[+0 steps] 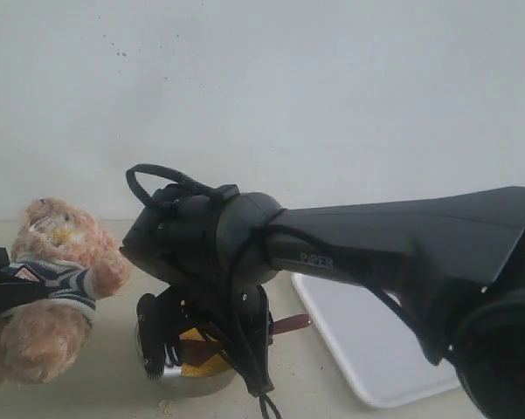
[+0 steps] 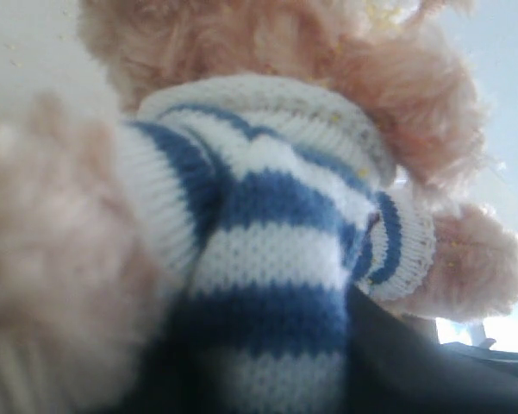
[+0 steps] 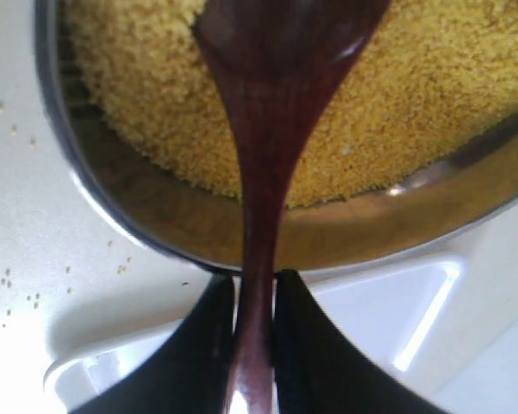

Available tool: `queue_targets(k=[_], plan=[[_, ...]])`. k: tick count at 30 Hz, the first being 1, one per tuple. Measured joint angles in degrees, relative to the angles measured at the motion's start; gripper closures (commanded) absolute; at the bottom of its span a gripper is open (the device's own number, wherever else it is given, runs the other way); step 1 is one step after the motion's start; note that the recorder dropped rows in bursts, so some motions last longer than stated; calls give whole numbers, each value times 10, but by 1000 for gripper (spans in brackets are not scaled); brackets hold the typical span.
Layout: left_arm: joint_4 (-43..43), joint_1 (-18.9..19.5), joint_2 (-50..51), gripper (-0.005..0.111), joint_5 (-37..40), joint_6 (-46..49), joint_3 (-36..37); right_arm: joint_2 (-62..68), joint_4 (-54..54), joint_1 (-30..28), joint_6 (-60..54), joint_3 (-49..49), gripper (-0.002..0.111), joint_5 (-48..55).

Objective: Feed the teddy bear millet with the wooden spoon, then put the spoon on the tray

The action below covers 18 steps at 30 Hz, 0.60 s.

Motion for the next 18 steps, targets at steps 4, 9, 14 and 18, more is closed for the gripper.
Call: queue_targets(k=[4, 9, 14, 18], plan=[[0, 0, 0, 103, 0, 0, 0, 0, 19, -17, -6, 0, 109, -1], [0, 0, 0, 103, -1, 0, 0, 0, 23, -22, -9, 0, 109, -1], [0, 0, 0, 103, -1, 0, 0, -2, 26, -22, -15, 0, 109, -1], [0, 0, 0, 103, -1, 0, 0, -7, 38, -22, -20, 0, 109, -1]])
